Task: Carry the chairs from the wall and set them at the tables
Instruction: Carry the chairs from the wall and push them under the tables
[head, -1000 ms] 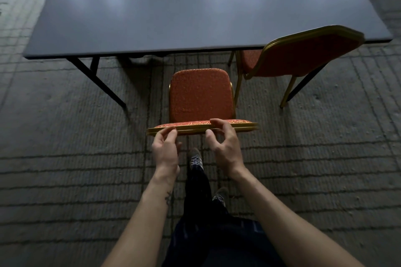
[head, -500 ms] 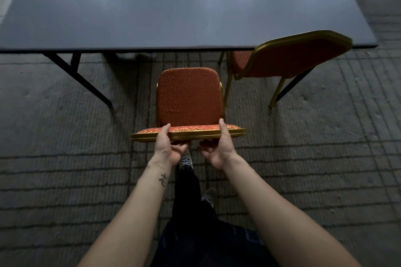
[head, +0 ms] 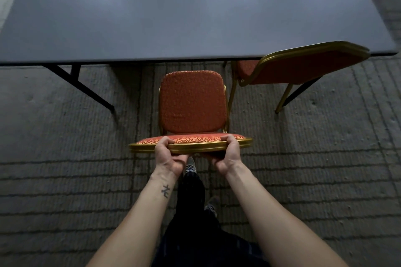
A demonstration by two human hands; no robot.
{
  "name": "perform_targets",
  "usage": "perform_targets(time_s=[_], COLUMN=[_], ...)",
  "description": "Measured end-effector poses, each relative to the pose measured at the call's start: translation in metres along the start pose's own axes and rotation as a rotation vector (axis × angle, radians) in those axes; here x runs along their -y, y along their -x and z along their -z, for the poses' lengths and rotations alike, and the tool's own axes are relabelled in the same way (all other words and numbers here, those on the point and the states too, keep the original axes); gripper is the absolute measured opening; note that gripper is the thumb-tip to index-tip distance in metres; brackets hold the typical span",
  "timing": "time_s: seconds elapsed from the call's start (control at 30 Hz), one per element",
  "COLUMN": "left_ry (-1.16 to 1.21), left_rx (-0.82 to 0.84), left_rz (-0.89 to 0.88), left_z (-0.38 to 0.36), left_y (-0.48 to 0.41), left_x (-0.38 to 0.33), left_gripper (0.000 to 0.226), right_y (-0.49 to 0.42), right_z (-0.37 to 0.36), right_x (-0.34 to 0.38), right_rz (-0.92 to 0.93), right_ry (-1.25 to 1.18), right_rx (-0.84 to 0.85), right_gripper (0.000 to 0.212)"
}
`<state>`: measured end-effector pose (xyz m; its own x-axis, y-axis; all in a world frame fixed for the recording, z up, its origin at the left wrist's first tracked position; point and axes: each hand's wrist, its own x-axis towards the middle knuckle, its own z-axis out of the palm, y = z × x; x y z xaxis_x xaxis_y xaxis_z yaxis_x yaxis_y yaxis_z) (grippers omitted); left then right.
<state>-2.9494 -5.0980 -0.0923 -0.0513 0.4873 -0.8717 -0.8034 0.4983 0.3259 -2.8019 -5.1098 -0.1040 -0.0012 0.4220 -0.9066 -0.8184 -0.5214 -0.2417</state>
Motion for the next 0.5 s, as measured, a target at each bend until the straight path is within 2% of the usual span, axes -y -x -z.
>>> perform_targets(time_s=[0.33,0.5], left_ry=[-0.059,-0.081], left_rx=[0.043,0.066], left_rz=[-0.007,-0.001], left_z=[-0.069,-0.099], left_y=[-0.040,-0.060], left_x=[-0.034,-0.049], left_gripper=[0.015,0.023], right_y=[-0.043,-0.062], right_z=[-0.053,-0.076], right_x=[0.056,0.081], right_rz=[0.038,0.064], right_ry=[0.032,0.024], right_rx=[0.028,0.062], right_gripper=[0.054,0.054])
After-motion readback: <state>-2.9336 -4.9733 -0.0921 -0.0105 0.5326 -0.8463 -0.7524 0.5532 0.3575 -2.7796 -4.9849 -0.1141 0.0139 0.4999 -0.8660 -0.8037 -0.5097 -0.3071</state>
